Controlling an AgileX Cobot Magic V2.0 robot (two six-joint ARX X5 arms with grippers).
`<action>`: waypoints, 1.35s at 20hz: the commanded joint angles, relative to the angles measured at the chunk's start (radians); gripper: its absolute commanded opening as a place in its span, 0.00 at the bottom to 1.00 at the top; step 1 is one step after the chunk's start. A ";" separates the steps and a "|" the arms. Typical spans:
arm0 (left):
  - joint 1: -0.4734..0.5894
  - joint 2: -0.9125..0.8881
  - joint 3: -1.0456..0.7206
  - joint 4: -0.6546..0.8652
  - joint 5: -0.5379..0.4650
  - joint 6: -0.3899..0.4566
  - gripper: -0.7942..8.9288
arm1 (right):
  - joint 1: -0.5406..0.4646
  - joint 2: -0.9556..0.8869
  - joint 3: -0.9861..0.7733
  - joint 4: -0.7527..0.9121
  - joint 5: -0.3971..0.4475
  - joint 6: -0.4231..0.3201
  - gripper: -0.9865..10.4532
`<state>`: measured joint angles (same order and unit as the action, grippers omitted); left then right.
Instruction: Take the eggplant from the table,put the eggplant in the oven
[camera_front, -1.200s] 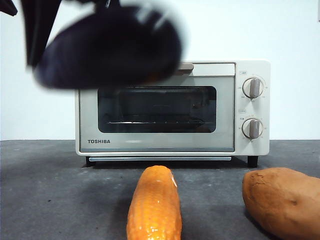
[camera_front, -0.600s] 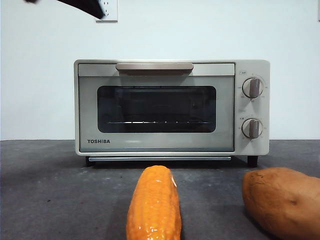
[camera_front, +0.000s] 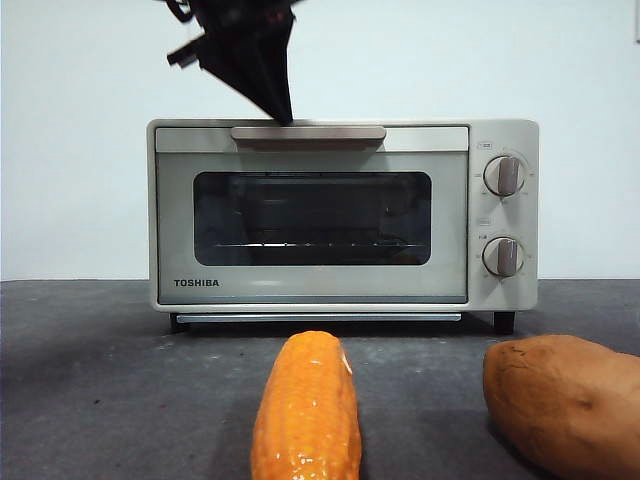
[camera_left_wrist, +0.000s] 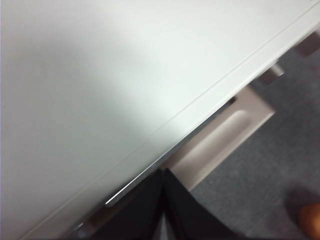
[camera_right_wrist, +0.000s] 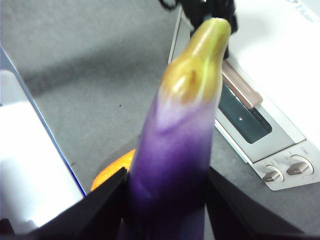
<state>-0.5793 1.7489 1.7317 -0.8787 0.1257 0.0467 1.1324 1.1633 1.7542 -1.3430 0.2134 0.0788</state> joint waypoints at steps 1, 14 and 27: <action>-0.016 0.035 0.027 -0.011 -0.005 0.024 0.09 | 0.014 -0.007 0.018 -0.071 0.006 0.019 0.23; -0.079 0.056 0.027 -0.240 -0.003 0.040 0.09 | 0.014 -0.027 0.018 -0.071 0.027 0.018 0.23; -0.215 0.056 0.027 -0.413 -0.003 0.073 0.09 | 0.014 -0.027 -0.050 -0.071 0.027 0.014 0.23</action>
<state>-0.7887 1.7878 1.7416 -1.2980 0.1257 0.1062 1.1324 1.1259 1.6958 -1.3430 0.2371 0.0837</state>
